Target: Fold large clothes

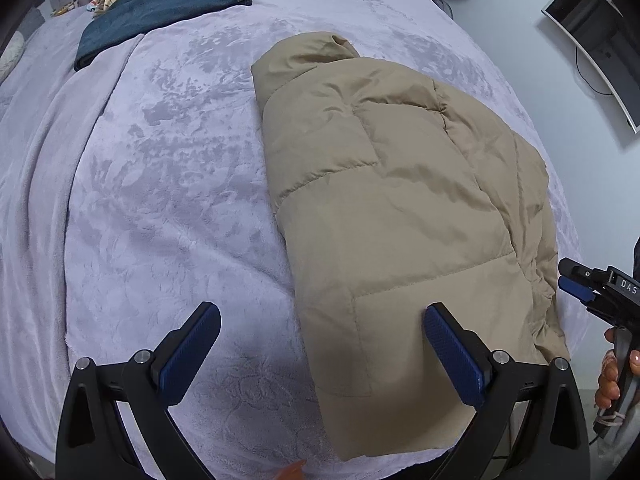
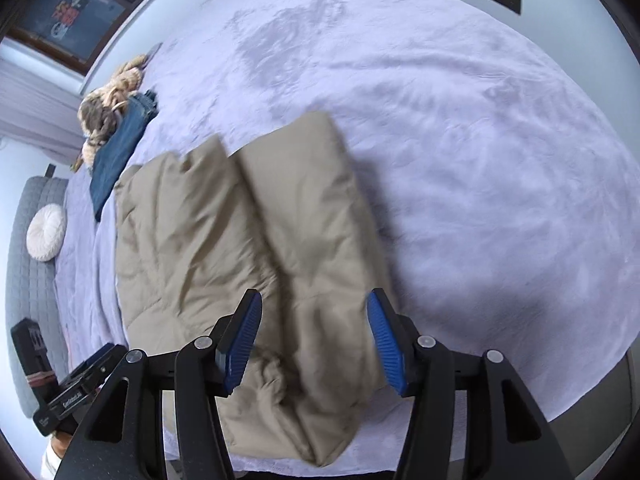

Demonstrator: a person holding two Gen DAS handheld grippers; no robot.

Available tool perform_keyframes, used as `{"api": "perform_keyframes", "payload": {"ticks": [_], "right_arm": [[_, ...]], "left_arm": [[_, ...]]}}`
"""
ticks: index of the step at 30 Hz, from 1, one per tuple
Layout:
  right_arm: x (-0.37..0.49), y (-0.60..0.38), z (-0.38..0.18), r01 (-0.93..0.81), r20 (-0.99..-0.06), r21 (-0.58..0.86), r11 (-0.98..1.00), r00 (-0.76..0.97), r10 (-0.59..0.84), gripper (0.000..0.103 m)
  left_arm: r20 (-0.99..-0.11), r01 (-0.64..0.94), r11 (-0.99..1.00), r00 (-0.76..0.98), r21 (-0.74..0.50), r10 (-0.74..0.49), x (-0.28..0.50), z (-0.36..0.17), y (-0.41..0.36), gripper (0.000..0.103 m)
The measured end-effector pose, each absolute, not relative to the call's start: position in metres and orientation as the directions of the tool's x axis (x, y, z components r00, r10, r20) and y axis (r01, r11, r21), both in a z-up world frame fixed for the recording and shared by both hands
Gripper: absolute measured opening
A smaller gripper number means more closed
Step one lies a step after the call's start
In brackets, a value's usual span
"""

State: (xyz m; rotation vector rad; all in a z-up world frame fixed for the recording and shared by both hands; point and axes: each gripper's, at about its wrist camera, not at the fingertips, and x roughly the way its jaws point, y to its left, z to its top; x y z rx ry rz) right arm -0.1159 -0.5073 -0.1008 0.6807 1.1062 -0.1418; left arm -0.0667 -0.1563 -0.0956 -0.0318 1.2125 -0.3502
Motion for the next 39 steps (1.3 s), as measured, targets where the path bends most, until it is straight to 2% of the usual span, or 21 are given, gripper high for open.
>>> {"api": "perform_keyframes", "payload": {"ticks": [2,3,4,7,14,22,25,27,28,31,33,36,39], "right_arm": [[-0.110,-0.521,-0.107,0.443,-0.865,0.435,0.784,0.449,0.227,0.055],[-0.105,-0.526,-0.111,0.433,-0.862,0.448,0.782,0.440,0.250,0.034],[-0.099,-0.530,-0.116,0.418,-0.857,0.467,0.779,0.431,0.283,0.024],[-0.083,-0.534,-0.128,0.375,-0.854,0.484,0.791,0.400,0.333,0.013],[-0.034,-0.539,-0.157,0.315,-0.889,0.437,0.842,0.293,0.352,0.010],[-0.042,-0.551,-0.146,0.276,-0.852,0.513,0.813,0.282,0.442,0.013],[-0.046,-0.557,-0.147,0.294,-0.842,0.532,0.794,0.281,0.460,0.024],[-0.047,-0.558,-0.146,0.298,-0.847,0.524,0.798,0.277,0.453,0.046],[-0.048,-0.557,-0.146,0.296,-0.847,0.525,0.798,0.277,0.454,0.050],[-0.048,-0.557,-0.147,0.293,-0.843,0.531,0.795,0.274,0.462,0.054],[-0.046,-0.558,-0.148,0.288,-0.840,0.536,0.793,0.280,0.466,0.067],[-0.044,-0.559,-0.150,0.275,-0.828,0.552,0.787,0.292,0.479,0.076],[-0.042,-0.560,-0.153,0.267,-0.807,0.582,0.768,0.299,0.508,0.079]], "left_arm": [[-0.911,0.223,0.950,0.300,-0.220,-0.282,-0.061,-0.100,-0.160,0.102],[-0.911,0.211,0.951,0.301,-0.224,-0.282,-0.059,-0.101,-0.162,0.102],[-0.911,0.198,0.953,0.300,-0.230,-0.283,-0.056,-0.103,-0.164,0.102],[-0.912,0.152,0.957,0.298,-0.247,-0.282,-0.048,-0.105,-0.169,0.102],[-0.922,0.116,0.968,0.299,-0.223,-0.248,-0.040,-0.102,-0.187,0.102],[-0.925,0.091,0.970,0.293,-0.225,-0.242,-0.038,-0.101,-0.183,0.102],[-0.928,0.079,0.970,0.285,-0.228,-0.241,-0.037,-0.104,-0.183,0.102],[-0.928,0.073,0.970,0.284,-0.231,-0.243,-0.035,-0.105,-0.182,0.102],[-0.927,0.073,0.970,0.283,-0.233,-0.244,-0.034,-0.105,-0.181,0.102],[-0.924,0.068,0.965,0.279,-0.252,-0.260,-0.032,-0.107,-0.179,0.102],[-0.920,0.066,0.960,0.274,-0.272,-0.279,-0.030,-0.111,-0.178,0.102],[-0.914,0.061,0.952,0.267,-0.301,-0.306,-0.029,-0.117,-0.176,0.102],[-0.910,0.050,0.947,0.262,-0.319,-0.320,-0.028,-0.120,-0.174,0.102]]}}
